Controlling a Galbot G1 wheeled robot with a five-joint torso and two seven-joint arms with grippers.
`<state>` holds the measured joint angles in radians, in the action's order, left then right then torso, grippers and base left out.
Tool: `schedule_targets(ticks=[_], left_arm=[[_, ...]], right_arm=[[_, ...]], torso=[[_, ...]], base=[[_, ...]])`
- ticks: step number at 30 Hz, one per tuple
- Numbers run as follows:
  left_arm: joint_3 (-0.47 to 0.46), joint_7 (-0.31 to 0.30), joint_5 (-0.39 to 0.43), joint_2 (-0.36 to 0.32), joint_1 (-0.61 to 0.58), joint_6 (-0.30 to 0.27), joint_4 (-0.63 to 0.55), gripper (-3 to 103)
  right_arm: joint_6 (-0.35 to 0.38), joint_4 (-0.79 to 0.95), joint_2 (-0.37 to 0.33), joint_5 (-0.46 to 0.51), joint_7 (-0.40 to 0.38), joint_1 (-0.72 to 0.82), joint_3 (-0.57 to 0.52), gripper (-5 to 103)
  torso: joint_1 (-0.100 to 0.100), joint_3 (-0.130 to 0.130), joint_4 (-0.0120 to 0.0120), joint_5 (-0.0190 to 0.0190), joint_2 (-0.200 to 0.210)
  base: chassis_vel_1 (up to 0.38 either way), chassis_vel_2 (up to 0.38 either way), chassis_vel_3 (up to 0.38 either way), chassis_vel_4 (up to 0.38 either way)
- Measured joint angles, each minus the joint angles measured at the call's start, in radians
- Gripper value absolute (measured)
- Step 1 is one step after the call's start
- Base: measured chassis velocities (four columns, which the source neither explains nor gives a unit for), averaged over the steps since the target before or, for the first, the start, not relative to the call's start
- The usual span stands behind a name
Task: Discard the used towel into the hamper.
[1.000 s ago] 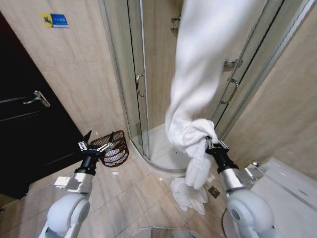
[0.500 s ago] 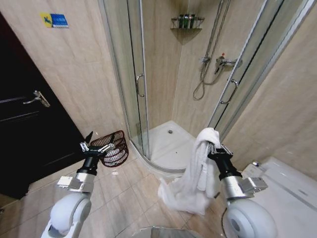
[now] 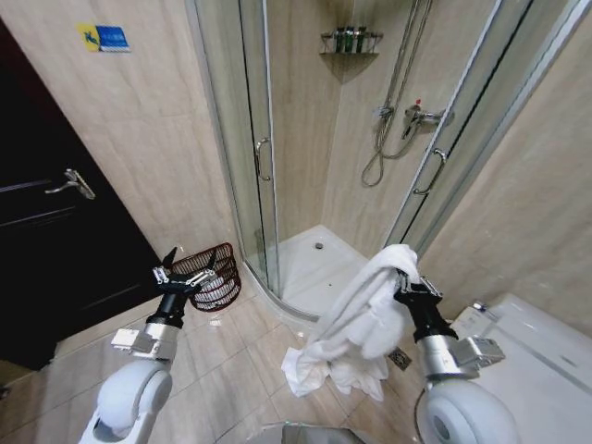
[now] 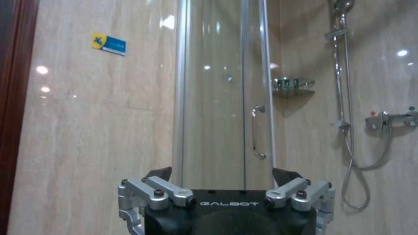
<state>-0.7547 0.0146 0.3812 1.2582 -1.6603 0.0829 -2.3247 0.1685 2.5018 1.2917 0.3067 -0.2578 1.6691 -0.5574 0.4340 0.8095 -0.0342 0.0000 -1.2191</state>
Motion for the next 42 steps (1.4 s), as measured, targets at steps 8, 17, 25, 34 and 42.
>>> schedule_targets(ticks=[8, 17, 25, 34, 42], left_arm=[[-0.001, 0.004, -0.016, 0.003, -0.004, 0.009, 0.0, 100], [-0.003, 0.008, -0.032, 0.003, -0.007, 0.034, 0.007, 100], [0.009, 0.009, -0.04, 0.006, -0.003, 0.018, 0.005, 100], [0.01, 0.011, -0.054, 0.013, -0.009, 0.006, 0.002, 100], [0.006, 0.012, -0.064, 0.018, -0.017, 0.007, 0.0, 100]], right_arm=[[0.01, -0.001, -0.006, 0.0, -0.006, -0.006, -0.021, 7], [0.017, -0.001, -0.004, -0.011, 0.007, -0.029, -0.018, 7], [0.014, -0.002, -0.017, -0.011, 0.009, -0.039, -0.019, 7], [0.013, -0.002, -0.03, -0.008, 0.019, -0.053, -0.017, 7], [0.011, -0.002, -0.04, 0.0, 0.023, -0.068, -0.014, 7]], torso=[[0.0, 0.0, -0.0002, 0.0, 0.0], [0.0, 0.0, 0.0002, 0.0001, 0.0], [0.0, 0.0, 0.0, 0.0001, 0.0], [0.0, 0.0, -0.0001, 0.0002, 0.0], [0.0, 0.0, 0.0, -0.0009, 0.0]], base=[[0.039, 0.041, 0.052, 0.042], [0.007, 0.005, 0.004, 0.007], [0.084, 0.098, -0.09, -0.109], [0.229, 0.222, -0.202, -0.19], [0.334, 0.357, -0.242, -0.252]])
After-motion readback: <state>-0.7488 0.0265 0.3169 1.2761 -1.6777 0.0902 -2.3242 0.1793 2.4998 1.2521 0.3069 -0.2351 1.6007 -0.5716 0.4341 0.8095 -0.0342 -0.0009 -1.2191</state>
